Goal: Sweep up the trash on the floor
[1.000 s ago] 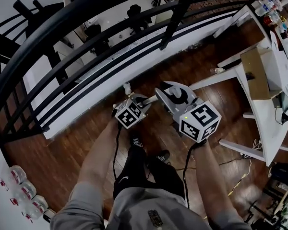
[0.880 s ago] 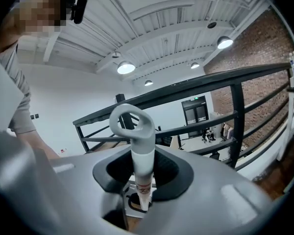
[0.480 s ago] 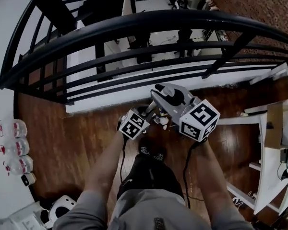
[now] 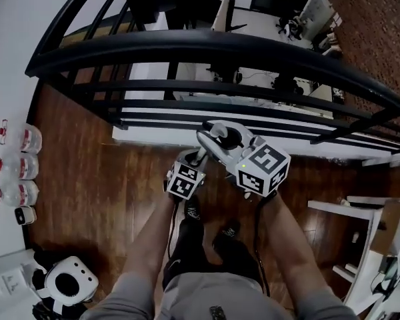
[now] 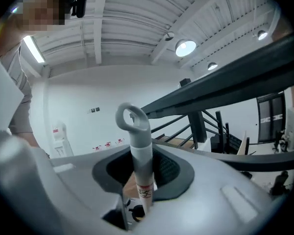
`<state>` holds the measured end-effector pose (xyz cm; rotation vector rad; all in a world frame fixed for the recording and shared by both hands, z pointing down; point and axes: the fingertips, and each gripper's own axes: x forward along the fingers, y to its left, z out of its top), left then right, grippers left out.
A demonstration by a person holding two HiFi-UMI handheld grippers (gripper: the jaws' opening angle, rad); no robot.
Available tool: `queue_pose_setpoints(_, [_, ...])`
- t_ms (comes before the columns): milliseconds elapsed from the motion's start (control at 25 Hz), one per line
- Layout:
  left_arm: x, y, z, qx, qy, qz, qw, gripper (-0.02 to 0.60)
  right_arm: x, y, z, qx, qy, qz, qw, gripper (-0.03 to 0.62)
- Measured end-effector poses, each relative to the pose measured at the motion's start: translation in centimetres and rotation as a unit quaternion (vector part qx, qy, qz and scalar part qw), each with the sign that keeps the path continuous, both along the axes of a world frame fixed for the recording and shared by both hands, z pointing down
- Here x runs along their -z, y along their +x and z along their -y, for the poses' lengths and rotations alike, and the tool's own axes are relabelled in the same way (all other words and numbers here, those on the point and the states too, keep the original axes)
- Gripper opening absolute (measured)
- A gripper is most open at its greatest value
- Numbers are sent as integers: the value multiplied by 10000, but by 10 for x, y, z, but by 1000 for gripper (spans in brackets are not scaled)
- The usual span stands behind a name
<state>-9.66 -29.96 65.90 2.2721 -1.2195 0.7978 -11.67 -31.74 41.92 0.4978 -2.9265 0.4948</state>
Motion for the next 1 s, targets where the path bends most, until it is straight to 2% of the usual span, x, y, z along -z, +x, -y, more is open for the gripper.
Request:
queue_pose_setpoints(200, [-22,-56,20,366,-128,-21,9992,71,-21,-61,21,33,-128,-234,9996,115])
queue_pose_setpoints(400, [-23,-75,61,629,35,-97,9980,69,-28,-80,58,-355,-194,-121,9991,125])
queue_pose_setpoints(560, [-32,-84,75,753,-122,-105,9970,70,-32,-63,74,-800,-202,-162,9965,186])
queue_pose_setpoints(720, [-38,-89,101,922,-57,-117,9957,69,-23,-36,81,-1106,-150,-128,9937,186])
queue_pose_setpoints(1000, [-50,-91,131,1332,-256,-18,9908,71,-37,9,71,-1421,-262,-335,9889,183])
